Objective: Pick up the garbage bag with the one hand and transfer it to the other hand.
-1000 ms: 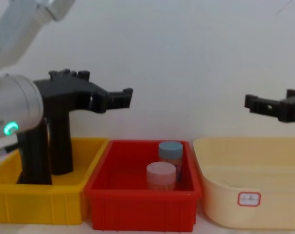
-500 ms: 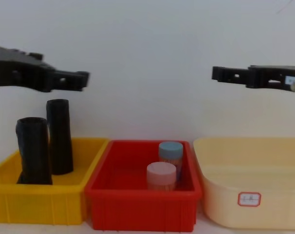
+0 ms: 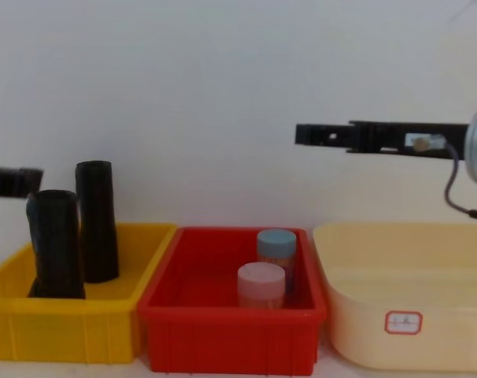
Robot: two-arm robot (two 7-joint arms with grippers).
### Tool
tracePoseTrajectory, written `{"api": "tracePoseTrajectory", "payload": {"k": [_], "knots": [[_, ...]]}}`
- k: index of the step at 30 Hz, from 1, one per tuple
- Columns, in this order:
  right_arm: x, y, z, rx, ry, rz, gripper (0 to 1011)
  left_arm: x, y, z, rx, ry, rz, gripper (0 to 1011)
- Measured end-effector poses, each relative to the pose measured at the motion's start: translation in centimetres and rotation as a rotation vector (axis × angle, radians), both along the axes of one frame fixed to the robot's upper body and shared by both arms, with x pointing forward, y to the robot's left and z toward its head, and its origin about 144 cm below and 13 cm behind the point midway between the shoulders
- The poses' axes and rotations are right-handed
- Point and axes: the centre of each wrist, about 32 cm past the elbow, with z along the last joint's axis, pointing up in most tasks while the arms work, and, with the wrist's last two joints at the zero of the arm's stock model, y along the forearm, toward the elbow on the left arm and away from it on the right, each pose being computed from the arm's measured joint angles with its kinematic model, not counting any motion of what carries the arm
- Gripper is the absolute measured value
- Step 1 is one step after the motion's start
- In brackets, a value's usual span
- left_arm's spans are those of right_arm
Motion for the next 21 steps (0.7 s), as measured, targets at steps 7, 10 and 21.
{"api": "tracePoseTrajectory", "payload": {"k": [7, 10, 21], "knots": [[1.3, 1.0, -0.4, -0.01, 0.056, 0.03, 1000, 0.8, 1.8, -1.7, -0.026, 0.066, 0.027, 1002], [1.6, 1.2, -0.5, -0.016, 0.073, 0.039, 1000, 1.1, 2.2, -2.1, -0.037, 0.078, 0.028, 1001], [2.3, 1.7, -1.1, -0.027, 0.118, 0.058, 1000, 3.1, 3.1, -4.0, -0.114, 0.103, -0.005, 1001]]}}
